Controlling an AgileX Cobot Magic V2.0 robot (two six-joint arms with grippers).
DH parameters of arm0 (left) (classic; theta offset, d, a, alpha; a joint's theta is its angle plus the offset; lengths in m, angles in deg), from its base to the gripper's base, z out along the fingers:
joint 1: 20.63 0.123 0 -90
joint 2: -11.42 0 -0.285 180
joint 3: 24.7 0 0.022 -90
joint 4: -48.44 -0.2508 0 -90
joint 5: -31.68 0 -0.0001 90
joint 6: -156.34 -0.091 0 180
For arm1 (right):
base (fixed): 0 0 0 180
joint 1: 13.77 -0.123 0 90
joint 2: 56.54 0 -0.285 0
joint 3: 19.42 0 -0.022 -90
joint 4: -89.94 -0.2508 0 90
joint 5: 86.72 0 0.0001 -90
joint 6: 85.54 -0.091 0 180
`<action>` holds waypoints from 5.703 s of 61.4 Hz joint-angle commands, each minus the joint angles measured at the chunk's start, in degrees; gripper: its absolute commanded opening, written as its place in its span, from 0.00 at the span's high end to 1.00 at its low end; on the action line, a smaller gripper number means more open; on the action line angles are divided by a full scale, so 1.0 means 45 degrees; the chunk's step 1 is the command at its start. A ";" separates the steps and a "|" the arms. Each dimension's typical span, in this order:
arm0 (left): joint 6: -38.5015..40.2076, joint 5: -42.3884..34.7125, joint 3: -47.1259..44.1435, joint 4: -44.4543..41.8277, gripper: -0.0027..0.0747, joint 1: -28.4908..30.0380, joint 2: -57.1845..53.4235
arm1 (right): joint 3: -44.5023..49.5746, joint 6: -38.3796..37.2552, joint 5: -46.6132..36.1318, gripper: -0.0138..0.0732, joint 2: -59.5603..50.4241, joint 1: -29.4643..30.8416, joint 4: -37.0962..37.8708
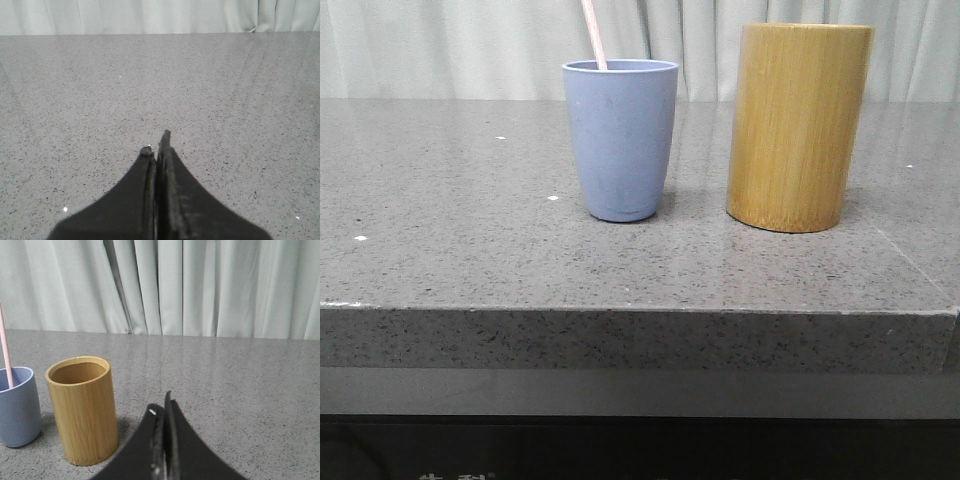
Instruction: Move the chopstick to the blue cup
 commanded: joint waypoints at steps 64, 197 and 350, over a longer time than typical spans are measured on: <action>0.0113 -0.4589 -0.4697 0.0034 0.99 -0.0026 -0.3854 | -0.0295 0.0147 -0.1010 0.97 0.0121 0.0053 -0.0082; 0.0113 -0.5658 -0.5823 0.0034 0.99 -0.0026 -0.3944 | 0.5366 0.0147 -0.2754 0.97 -0.2271 0.1172 0.0255; 0.0113 -0.5658 -0.5823 0.0034 0.99 -0.0026 -0.3944 | 0.5366 0.0147 -0.2754 0.97 -0.2271 0.1172 0.0255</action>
